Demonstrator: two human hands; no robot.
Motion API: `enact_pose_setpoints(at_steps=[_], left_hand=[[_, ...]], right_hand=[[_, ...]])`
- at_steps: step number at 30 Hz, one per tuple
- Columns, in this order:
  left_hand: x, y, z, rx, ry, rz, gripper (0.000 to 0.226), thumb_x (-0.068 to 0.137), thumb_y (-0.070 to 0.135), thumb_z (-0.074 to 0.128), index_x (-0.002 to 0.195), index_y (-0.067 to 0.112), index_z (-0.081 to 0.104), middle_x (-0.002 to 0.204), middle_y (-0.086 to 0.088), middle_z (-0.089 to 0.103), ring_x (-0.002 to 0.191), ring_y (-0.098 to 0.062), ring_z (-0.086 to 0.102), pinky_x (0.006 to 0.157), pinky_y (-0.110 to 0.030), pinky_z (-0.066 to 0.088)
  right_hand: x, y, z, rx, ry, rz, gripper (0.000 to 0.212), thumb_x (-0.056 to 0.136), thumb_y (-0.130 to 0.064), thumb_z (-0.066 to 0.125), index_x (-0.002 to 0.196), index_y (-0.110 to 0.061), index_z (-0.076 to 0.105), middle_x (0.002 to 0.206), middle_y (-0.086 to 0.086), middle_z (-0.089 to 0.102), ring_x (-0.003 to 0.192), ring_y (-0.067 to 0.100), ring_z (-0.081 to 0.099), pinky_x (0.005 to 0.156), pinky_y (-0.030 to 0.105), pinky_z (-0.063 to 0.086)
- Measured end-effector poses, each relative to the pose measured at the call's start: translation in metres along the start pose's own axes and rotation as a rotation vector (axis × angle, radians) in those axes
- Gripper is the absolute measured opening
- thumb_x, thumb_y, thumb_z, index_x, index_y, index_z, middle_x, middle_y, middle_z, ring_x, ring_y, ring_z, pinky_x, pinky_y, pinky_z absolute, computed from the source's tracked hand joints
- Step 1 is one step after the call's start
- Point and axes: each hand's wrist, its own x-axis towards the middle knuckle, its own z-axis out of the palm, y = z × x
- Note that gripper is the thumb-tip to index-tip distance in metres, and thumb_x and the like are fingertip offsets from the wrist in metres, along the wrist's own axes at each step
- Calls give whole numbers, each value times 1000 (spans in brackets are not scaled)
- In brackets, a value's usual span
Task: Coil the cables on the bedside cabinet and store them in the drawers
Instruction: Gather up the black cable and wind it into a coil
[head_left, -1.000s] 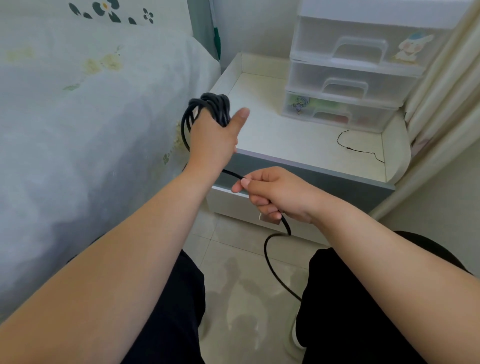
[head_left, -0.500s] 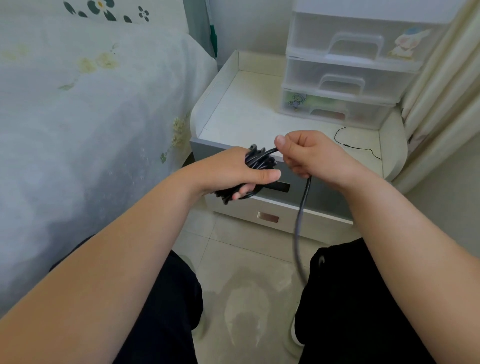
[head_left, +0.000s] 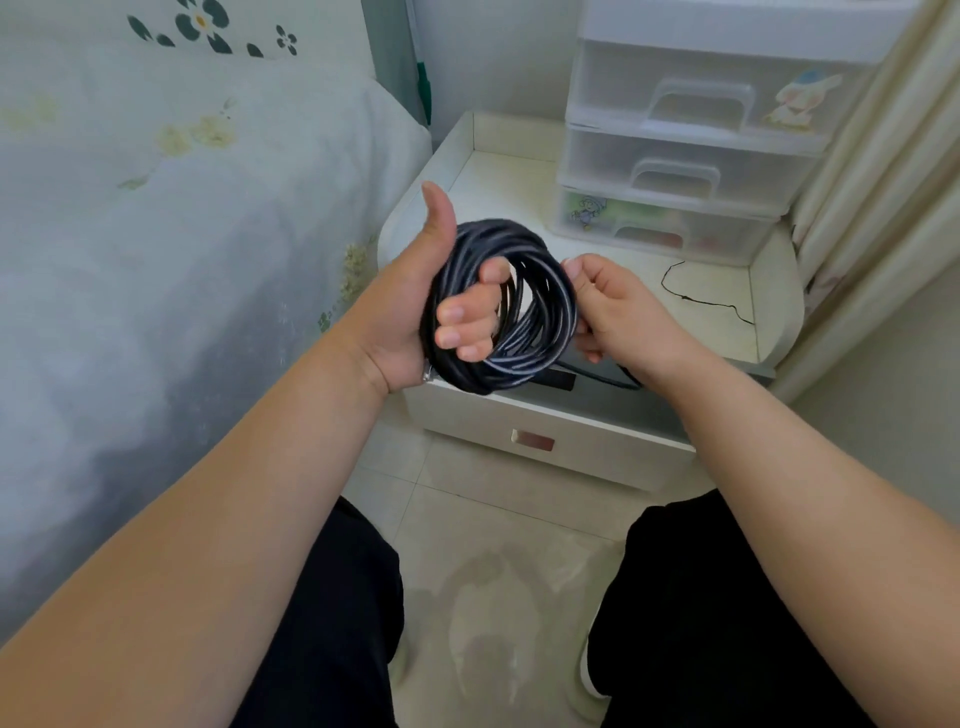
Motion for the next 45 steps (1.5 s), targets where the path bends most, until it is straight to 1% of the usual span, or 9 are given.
enact_pose_setpoints(at_steps=[3,9,13,19,25,28,32,42,45], left_hand=[[-1,11,-3,-296,75,178,68,82,76,20,71,15,46,36,8,40,29,-2,38,37,-16,33],[4,15,-13,-583,642,420,56,84,67,51,59,18,46,46,9,40,39,-6,39,42,-19,37],[12,15,-14,-420,867,499,53,85,60,57,57,19,40,48,4,41,38,-11,39,42,-20,38],[25,6,-8,284,1030,447,60,89,58,52,45,18,44,41,0,46,40,-20,46,50,-30,43],[28,-6,-20,884,831,194,62,91,66,33,63,12,48,48,-5,55,44,-21,55,52,-30,46],[23,-14,-13,876,649,-140,83,84,77,9,71,11,57,48,-3,58,48,-20,58,55,-28,47],[17,-27,-2,683,313,-293,92,74,82,-4,44,13,49,42,-6,48,42,-21,49,56,-30,47],[13,-27,-13,385,-13,-414,61,56,76,57,67,17,44,52,1,40,40,-11,39,45,-22,42],[12,-25,-19,380,-103,-444,53,56,56,81,72,14,53,51,2,43,41,-9,43,45,-21,43]], right_hand=[[-1,8,6,-352,96,-47,27,100,-39,37,79,-23,46,55,-13,47,51,10,41,53,27,36],[-21,10,36,-770,-132,-106,29,100,-41,32,99,-21,54,75,-4,57,74,21,54,68,35,44],[-32,7,55,-736,-207,-116,25,100,-37,38,106,-18,52,67,-6,51,70,23,59,68,40,51],[-32,-3,55,-780,-188,-160,22,98,-38,43,99,-20,55,69,-7,56,64,16,61,62,31,47],[-28,-10,42,-777,-158,-225,19,88,-45,58,85,-27,59,76,-10,64,70,9,57,69,30,48],[-26,-15,32,-654,-155,-305,15,80,-36,71,86,-22,69,75,-19,65,77,2,59,78,25,44],[-24,-20,18,-419,-118,-211,17,74,-27,78,77,-21,63,71,-14,65,71,-2,59,74,17,46],[-25,-18,13,-306,-46,-225,23,74,-18,78,80,-11,57,77,0,67,76,19,65,76,32,52],[-24,-17,15,-348,-18,-298,23,74,-4,73,75,-18,55,95,-6,48,84,20,54,73,20,46]])
